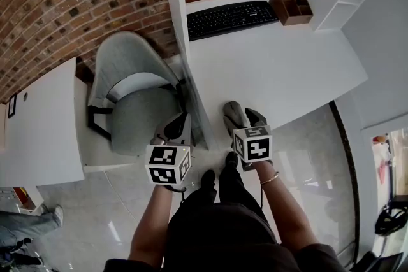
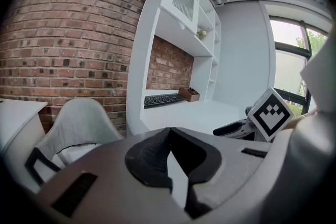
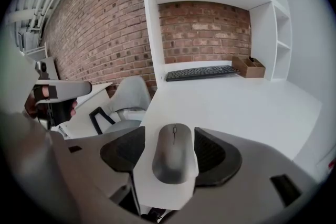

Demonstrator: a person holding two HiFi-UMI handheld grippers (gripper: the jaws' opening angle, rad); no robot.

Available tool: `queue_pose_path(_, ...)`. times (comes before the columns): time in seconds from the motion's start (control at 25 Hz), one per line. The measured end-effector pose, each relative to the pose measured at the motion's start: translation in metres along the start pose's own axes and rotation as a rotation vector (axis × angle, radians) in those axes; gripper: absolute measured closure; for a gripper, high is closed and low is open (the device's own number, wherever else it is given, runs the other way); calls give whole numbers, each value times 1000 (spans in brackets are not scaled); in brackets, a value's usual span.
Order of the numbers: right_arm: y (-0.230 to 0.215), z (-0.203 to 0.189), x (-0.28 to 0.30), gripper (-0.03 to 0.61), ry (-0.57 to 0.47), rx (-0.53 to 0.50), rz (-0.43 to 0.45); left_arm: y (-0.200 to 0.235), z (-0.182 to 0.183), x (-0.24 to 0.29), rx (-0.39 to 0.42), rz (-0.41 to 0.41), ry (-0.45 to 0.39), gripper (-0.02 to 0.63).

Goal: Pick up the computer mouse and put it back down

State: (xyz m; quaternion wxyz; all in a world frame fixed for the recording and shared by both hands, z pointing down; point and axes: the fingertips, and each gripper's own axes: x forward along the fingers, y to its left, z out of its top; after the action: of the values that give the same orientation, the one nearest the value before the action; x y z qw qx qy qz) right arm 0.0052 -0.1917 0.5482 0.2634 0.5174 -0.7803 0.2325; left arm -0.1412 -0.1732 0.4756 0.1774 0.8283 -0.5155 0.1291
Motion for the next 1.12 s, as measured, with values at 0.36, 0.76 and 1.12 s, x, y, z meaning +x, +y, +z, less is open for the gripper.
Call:
queue_pose_path(0.36,7,41,-47,298,-151,49,46,-10,14,0,36,-29,-27,604)
queue_pose_path(0.76,-9,67,-103,464,-301,71,-31,-27,33,-1,80,-69,-62,604)
queue_pose_path(1.12,-15,79,-147,553,-414,85,-66,-39,45,-5,104,-96,-86,604)
